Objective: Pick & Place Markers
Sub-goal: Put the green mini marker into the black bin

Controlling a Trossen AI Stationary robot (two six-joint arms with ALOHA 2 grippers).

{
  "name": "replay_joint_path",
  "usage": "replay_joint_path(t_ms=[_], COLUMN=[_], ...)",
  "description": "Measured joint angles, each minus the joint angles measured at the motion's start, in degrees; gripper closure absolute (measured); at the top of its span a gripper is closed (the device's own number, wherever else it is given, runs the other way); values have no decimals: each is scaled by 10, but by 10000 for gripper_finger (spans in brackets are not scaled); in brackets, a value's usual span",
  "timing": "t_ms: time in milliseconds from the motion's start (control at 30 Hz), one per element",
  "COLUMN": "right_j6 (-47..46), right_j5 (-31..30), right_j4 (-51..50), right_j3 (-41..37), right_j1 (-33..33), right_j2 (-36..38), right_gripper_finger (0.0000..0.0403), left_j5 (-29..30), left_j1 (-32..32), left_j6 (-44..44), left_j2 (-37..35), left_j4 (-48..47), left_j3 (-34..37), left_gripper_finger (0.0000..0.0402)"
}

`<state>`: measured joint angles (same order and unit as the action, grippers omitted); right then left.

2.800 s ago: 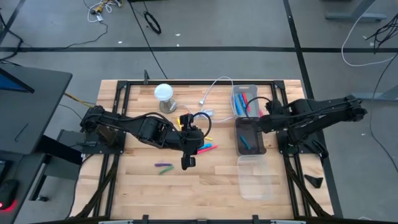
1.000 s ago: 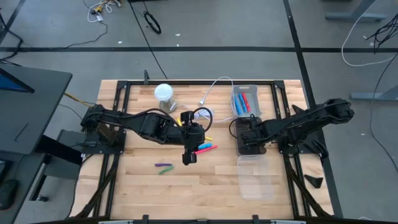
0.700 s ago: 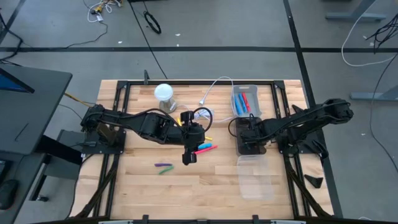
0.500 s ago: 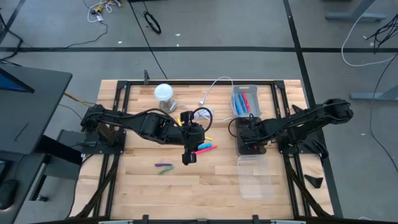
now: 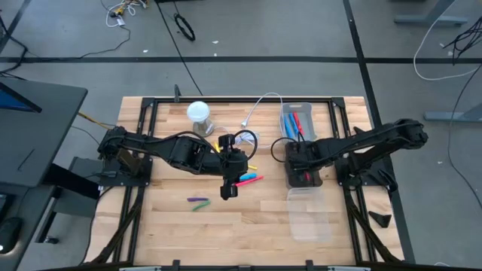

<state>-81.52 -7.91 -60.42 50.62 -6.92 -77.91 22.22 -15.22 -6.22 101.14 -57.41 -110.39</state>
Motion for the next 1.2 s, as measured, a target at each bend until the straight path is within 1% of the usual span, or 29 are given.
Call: replay_joint_path(t_ms=[267,367,433,533,633,933,1200], right_j6=[34,49,73,122,143,171,181], right_j5=[-17,-24,-36,-57,-69,-72,-73], right_j4=[-123,-148,-148,-136,-124,-100,-81], right_j3=[104,135,149,165,171,172,172], right_j1=[-6,-9,-14,-28,-38,-42,-42], right_j2=[0,0,0,0,0,0,0], right_gripper_finger=[243,243,243,243,243,243,243], left_j5=[0,-1,-12,-41,-54,-71,-71], left_j1=[0,0,1,8,10,-5,-40], left_j6=[-6,-15,-42,-98,-118,-163,-222], left_j2=[0,0,0,0,0,-17,-69], left_j4=[0,-2,-15,-63,-103,-135,-130], left_j3=[0,0,0,0,8,76,177], left_gripper_finger=[234,234,234,234,234,234,234])
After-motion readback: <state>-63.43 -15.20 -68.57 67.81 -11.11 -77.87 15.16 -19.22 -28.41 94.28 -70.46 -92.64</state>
